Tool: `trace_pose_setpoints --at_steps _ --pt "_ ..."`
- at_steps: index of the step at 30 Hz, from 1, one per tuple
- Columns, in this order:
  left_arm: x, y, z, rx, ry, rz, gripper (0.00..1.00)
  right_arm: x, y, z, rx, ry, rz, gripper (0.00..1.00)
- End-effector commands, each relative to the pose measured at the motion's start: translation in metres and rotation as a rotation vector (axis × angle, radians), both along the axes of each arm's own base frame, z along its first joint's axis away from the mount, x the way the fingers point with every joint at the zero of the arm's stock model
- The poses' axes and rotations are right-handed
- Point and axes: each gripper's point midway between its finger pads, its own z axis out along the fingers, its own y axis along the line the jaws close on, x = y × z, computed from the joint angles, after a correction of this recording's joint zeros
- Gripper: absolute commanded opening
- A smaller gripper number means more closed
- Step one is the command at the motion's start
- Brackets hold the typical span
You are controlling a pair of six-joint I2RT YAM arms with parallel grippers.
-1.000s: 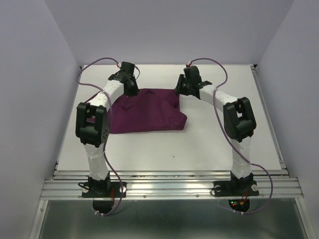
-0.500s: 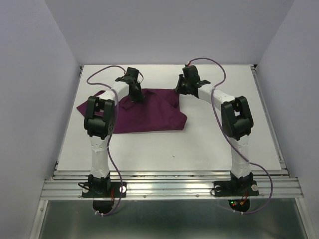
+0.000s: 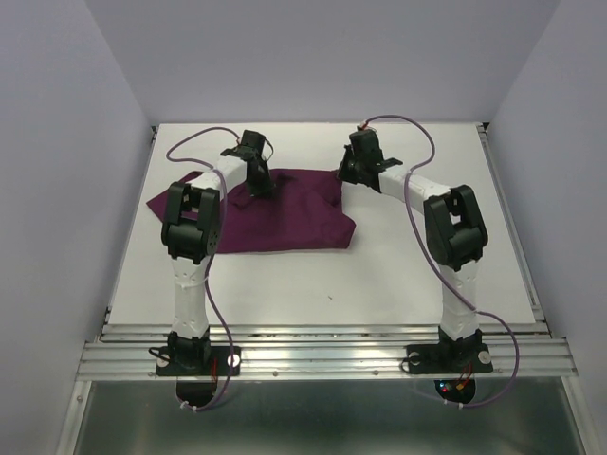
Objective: Prepare the surgical pack
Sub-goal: Pack the surgical kit at the center of the board.
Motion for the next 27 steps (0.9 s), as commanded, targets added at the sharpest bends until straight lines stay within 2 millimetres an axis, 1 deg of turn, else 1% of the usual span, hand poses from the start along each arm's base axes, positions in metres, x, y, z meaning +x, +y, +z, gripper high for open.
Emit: trace_pose_setpoints --at_steps 1,2,3,4,5,8,9,10,12,13,14,15,16,17,18,19,20,21,23,24,25,26,27 --pt "-0.001 0.007 -0.006 0.032 0.026 0.009 0.00 0.008 -0.018 0.033 0.019 -0.083 -0.073 0.01" --pt "-0.001 0.007 -0.007 0.034 0.028 0.011 0.00 0.004 -0.020 0.027 0.015 -0.070 -0.076 0.01" --pt "-0.002 0.007 -0.008 0.033 0.032 0.010 0.00 0.004 -0.019 0.029 0.026 -0.076 -0.082 0.01" --pt "-0.002 0.008 -0.009 0.034 0.031 0.011 0.00 0.004 -0.024 0.027 0.030 -0.075 -0.089 0.01" --pt "-0.002 0.007 -0.010 0.034 0.032 0.009 0.00 -0.001 -0.025 0.020 0.029 -0.062 -0.088 0.01" --pt "-0.004 0.009 -0.014 0.043 0.043 0.011 0.00 -0.003 -0.031 0.022 0.052 -0.078 -0.104 0.01" --pt "-0.004 0.009 -0.016 0.046 0.049 0.012 0.00 -0.007 -0.032 0.017 0.056 -0.069 -0.109 0.01" --pt "-0.004 0.010 -0.016 0.047 0.049 0.012 0.00 -0.007 -0.038 0.015 0.055 -0.067 -0.121 0.01" --pt "-0.005 0.010 -0.018 0.050 0.054 0.013 0.00 -0.011 -0.039 0.013 0.057 -0.061 -0.125 0.01" --pt "-0.005 0.010 -0.018 0.050 0.053 0.015 0.00 -0.012 -0.045 0.011 0.054 -0.056 -0.137 0.01" --pt "-0.005 0.011 -0.018 0.052 0.052 0.014 0.00 -0.013 -0.047 0.009 0.050 -0.053 -0.143 0.01" --pt "-0.004 0.011 -0.018 0.053 0.052 0.017 0.00 -0.013 -0.053 0.011 0.049 -0.054 -0.159 0.01" --pt "-0.005 0.011 -0.019 0.054 0.055 0.019 0.00 -0.013 -0.054 0.010 0.058 -0.069 -0.166 0.01" --pt "-0.005 0.011 -0.020 0.054 0.055 0.019 0.00 -0.012 -0.061 0.009 0.061 -0.069 -0.182 0.01" --pt "-0.006 0.011 -0.021 0.055 0.058 0.018 0.00 -0.013 -0.061 0.008 0.063 -0.068 -0.182 0.01" --pt "-0.005 0.011 -0.021 0.053 0.055 0.018 0.00 -0.016 -0.062 0.003 0.061 -0.058 -0.184 0.01" --pt "-0.005 0.011 -0.021 0.053 0.058 0.019 0.00 -0.016 -0.067 -0.001 0.057 -0.050 -0.193 0.01" --pt "-0.005 0.011 -0.022 0.053 0.058 0.019 0.00 -0.017 -0.068 -0.005 0.052 -0.043 -0.196 0.01" --pt "-0.004 0.009 -0.021 0.046 0.057 0.018 0.00 -0.018 -0.067 -0.007 0.049 -0.037 -0.188 0.01" --pt "-0.004 0.008 -0.019 0.043 0.058 0.016 0.00 -0.020 -0.064 0.004 0.059 -0.049 -0.163 0.16" --pt "-0.004 0.008 -0.017 0.040 0.057 0.016 0.00 -0.020 -0.061 0.005 0.067 -0.047 -0.151 0.29" --pt "-0.002 0.007 -0.012 0.034 0.045 0.017 0.00 -0.019 -0.059 0.030 0.086 -0.099 -0.133 0.45" --pt "-0.001 0.007 -0.009 0.030 0.038 0.018 0.00 -0.019 -0.057 0.045 0.099 -0.129 -0.116 0.49"
